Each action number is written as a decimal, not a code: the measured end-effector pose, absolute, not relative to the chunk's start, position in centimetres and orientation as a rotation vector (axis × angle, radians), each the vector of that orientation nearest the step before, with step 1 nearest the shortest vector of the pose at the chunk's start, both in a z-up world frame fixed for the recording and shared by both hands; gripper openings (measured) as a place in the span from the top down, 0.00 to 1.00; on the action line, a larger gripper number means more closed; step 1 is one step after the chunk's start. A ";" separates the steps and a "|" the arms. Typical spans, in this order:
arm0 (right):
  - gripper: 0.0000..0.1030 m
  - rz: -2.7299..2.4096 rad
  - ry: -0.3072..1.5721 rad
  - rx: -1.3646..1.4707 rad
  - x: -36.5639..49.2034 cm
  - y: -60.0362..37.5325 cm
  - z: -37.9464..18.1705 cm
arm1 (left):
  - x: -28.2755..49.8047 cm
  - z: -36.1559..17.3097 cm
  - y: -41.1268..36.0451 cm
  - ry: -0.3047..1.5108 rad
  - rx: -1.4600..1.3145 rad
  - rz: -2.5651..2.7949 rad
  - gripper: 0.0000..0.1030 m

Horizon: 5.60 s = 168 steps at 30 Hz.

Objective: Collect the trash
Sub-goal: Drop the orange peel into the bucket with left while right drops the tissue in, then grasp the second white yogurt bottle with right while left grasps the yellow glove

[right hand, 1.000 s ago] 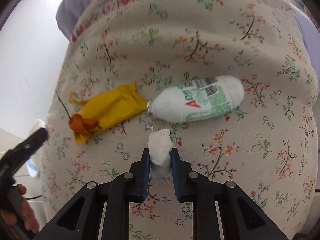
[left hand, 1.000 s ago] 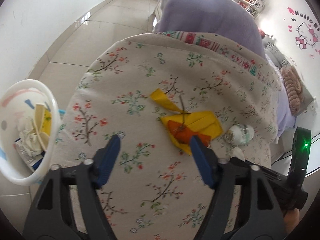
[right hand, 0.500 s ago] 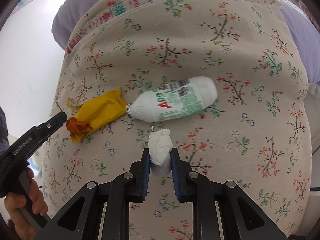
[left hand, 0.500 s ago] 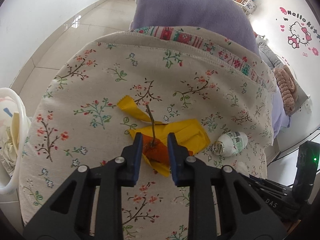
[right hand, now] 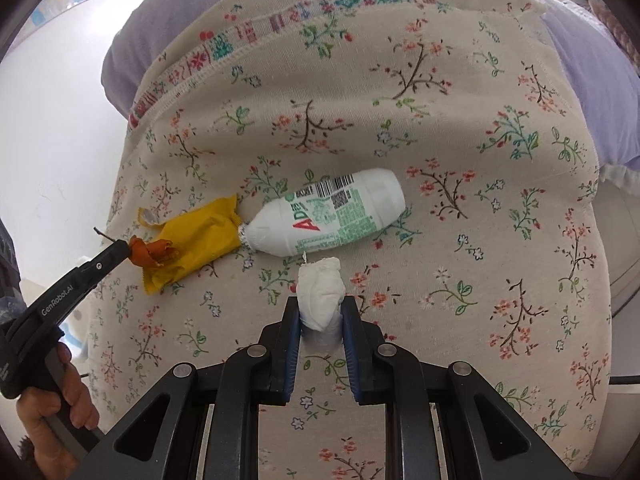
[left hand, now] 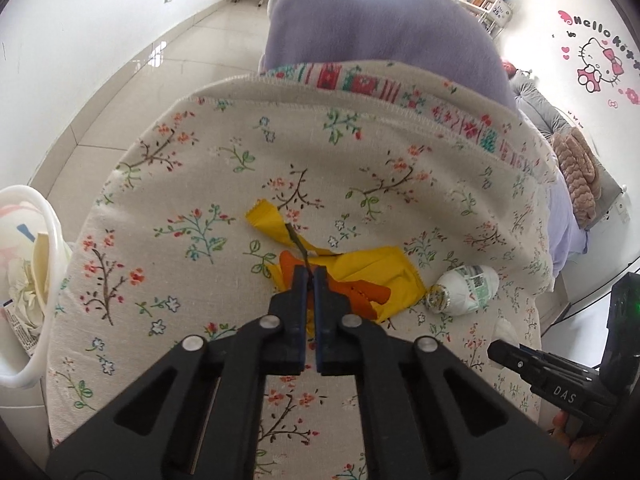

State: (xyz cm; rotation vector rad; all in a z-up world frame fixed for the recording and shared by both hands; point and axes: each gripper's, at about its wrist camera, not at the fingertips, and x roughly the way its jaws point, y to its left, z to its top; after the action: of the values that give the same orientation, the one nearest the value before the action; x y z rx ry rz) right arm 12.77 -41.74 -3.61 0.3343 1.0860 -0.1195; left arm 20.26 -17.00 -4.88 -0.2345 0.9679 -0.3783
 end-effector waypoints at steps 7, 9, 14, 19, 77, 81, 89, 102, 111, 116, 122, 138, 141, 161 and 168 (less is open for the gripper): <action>0.80 -0.107 1.063 0.336 12.7 -40.8 -2.6 | 19.6 -3.4 -16.0 0.939 -0.229 -0.383 0.97; 0.80 -0.101 1.061 0.336 12.8 -40.4 -2.5 | 19.5 -3.1 -15.6 0.935 -0.220 -0.376 0.97; 0.80 -0.085 1.056 0.333 13.3 -39.1 -2.1 | 19.3 -2.8 -14.0 0.931 -0.199 -0.347 0.97; 0.80 -0.054 1.051 0.320 14.1 -36.8 -1.8 | 18.9 -2.5 -12.0 0.933 -0.184 -0.312 0.97; 0.79 0.414 1.013 0.092 20.3 -8.2 -5.6 | 15.9 -4.1 14.3 1.070 -0.133 0.099 0.18; 0.65 0.444 0.987 0.121 20.7 -7.7 -5.9 | 15.8 -4.1 14.3 1.071 -0.122 0.096 0.17; 0.25 0.407 0.951 0.140 20.4 -8.7 -5.4 | 15.7 -3.9 14.3 1.065 -0.114 0.092 0.14; 0.25 0.267 0.943 0.087 18.8 -14.1 -3.8 | 15.9 -3.3 11.8 1.072 -0.115 0.035 0.14; 0.25 0.104 0.957 0.145 18.3 -21.6 -2.9 | 16.3 -2.7 7.7 1.066 -0.115 -0.030 0.14; 0.24 -0.049 0.989 0.231 18.3 -27.3 -3.2 | 16.7 -2.6 4.6 1.059 -0.096 -0.079 0.14; 0.24 -0.178 0.980 0.334 18.1 -33.1 -3.0 | 17.4 -2.7 0.9 1.061 -0.095 -0.120 0.14; 0.24 -0.388 0.985 0.539 19.3 -41.7 -6.0 | 19.5 -4.9 -9.2 1.091 -0.122 -0.229 0.14; 0.23 -0.389 0.989 0.536 19.8 -42.0 -6.7 | 19.7 -5.4 -10.8 1.091 -0.117 -0.243 0.14; 0.67 -0.258 1.068 0.388 16.3 -45.8 -6.3 | 19.1 -7.6 -19.8 1.062 -0.117 -0.375 0.15; 0.67 -0.241 1.058 0.370 13.8 -46.9 -4.8 | 17.9 -7.9 -22.0 1.014 -0.070 -0.319 0.53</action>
State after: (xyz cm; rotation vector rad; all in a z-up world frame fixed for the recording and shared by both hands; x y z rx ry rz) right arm 13.83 -46.89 -4.78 0.3701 1.0581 -0.2405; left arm 17.93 -21.99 -7.92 -0.0701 1.0137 -0.3189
